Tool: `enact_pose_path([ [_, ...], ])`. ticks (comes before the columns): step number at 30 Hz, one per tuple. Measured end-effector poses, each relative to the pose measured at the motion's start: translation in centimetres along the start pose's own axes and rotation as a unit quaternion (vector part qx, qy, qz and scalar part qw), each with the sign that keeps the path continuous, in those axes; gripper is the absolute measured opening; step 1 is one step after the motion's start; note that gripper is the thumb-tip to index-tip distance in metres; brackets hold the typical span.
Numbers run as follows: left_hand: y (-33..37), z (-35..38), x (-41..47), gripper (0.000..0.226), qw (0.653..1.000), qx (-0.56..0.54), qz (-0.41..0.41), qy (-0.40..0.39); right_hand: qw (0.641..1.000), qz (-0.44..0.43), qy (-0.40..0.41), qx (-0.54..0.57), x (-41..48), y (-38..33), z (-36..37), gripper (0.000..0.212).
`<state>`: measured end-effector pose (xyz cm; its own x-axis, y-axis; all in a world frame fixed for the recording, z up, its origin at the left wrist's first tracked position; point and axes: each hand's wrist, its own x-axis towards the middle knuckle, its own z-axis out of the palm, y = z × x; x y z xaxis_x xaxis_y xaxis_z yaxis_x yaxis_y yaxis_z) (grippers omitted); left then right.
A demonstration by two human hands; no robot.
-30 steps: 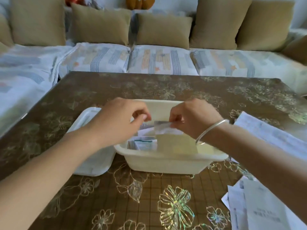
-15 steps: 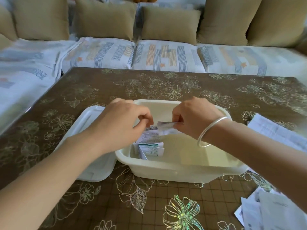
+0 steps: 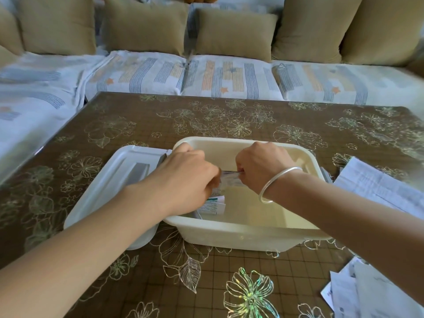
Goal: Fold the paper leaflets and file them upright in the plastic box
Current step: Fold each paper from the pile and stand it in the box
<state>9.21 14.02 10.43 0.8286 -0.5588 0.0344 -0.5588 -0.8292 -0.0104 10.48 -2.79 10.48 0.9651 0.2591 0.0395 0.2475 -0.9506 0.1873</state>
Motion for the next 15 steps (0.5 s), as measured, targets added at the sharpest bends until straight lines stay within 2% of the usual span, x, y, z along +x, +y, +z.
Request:
enact_pose_path([
  [7,0.3,0.1,-0.1,0.025,1.0,0.01,0.004,-0.01,0.999,0.014,-0.037,0.031,0.1,0.2,0.3,0.017],
  [15,-0.1,0.4,0.0,0.023,1.0,-0.004,0.001,-0.011,0.999,-0.014,-0.03,0.032,0.7,-1.1,0.9,0.017],
])
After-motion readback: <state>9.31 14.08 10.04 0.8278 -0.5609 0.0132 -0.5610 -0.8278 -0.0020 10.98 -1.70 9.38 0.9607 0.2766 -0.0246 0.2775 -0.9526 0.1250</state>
